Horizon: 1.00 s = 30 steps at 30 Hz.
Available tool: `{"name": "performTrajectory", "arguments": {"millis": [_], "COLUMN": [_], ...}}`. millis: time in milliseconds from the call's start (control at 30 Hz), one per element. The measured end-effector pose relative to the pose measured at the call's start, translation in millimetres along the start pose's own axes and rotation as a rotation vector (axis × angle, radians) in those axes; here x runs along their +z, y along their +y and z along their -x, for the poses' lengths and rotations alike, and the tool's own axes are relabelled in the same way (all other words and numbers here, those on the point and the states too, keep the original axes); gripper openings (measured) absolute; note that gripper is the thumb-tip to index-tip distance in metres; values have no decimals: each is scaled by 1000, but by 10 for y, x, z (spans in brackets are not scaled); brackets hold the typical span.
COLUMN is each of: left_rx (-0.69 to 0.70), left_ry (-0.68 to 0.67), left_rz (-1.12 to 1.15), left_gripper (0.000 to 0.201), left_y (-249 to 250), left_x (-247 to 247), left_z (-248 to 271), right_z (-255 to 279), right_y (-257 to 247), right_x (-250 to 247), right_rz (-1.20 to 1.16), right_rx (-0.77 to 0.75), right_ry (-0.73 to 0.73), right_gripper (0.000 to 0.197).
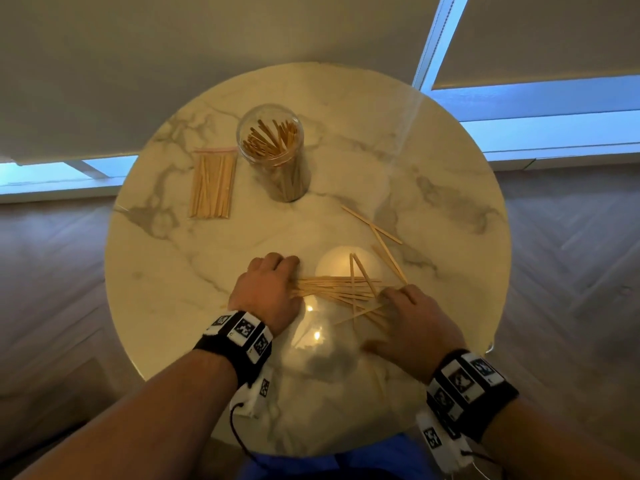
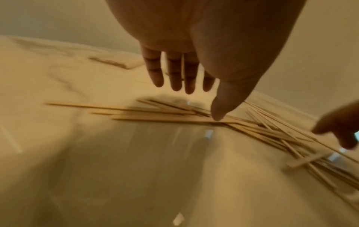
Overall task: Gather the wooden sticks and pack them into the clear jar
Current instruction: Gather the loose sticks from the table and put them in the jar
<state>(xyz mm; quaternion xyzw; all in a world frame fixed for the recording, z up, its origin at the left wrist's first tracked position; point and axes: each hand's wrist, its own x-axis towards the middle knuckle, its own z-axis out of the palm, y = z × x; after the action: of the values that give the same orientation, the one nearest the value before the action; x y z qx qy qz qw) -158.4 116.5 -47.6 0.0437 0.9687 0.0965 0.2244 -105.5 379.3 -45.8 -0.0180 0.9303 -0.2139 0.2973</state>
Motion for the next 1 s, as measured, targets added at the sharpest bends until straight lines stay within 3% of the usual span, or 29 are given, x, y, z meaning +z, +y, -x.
{"name": "performTrajectory", "arguments": {"millis": [67, 100, 200, 300, 400, 667, 733, 800, 867, 933, 1000], "left_rx": [-217, -315, -443, -381, -264, -40, -40, -111, -194, -240, -235], "left_ry": [-36, -72, -119, -64, 5, 68, 61, 29, -12, -53, -67], "left_rz": [36, 49, 109, 179, 223, 259, 272, 236, 164, 118, 103], "left_gripper": [79, 85, 81, 56, 38, 27, 51, 95, 126, 135, 130], "left_y": [-255, -393, -686, -741, -660, -318, -287, -279, -255, -223, -189], "left_x": [-26, -27, 32, 113, 176, 180, 149, 123, 109, 124, 152], "left_z": [182, 269, 414, 383, 270, 28, 46, 99, 129, 102, 39], "right_z": [133, 172, 143, -14, -230, -741, -831, -926, -1014, -1066, -1082], "right_y": [-14, -17, -41, -81, -70, -232, -196, -133, -114, -162, -237], "right_x": [132, 216, 389, 394, 278, -41, -172, -343, -446, -441, -374], "right_rz": [92, 117, 97, 57, 58, 122, 132, 110, 129, 192, 208], "right_rx": [31, 25, -52, -123, -157, -277, -211, -62, 28, 6, -71], "right_ry": [-73, -91, -74, -70, -80, 85, 188, 238, 227, 189, 177], "right_gripper": [112, 113, 91, 61, 52, 26, 45, 66, 70, 65, 55]}}
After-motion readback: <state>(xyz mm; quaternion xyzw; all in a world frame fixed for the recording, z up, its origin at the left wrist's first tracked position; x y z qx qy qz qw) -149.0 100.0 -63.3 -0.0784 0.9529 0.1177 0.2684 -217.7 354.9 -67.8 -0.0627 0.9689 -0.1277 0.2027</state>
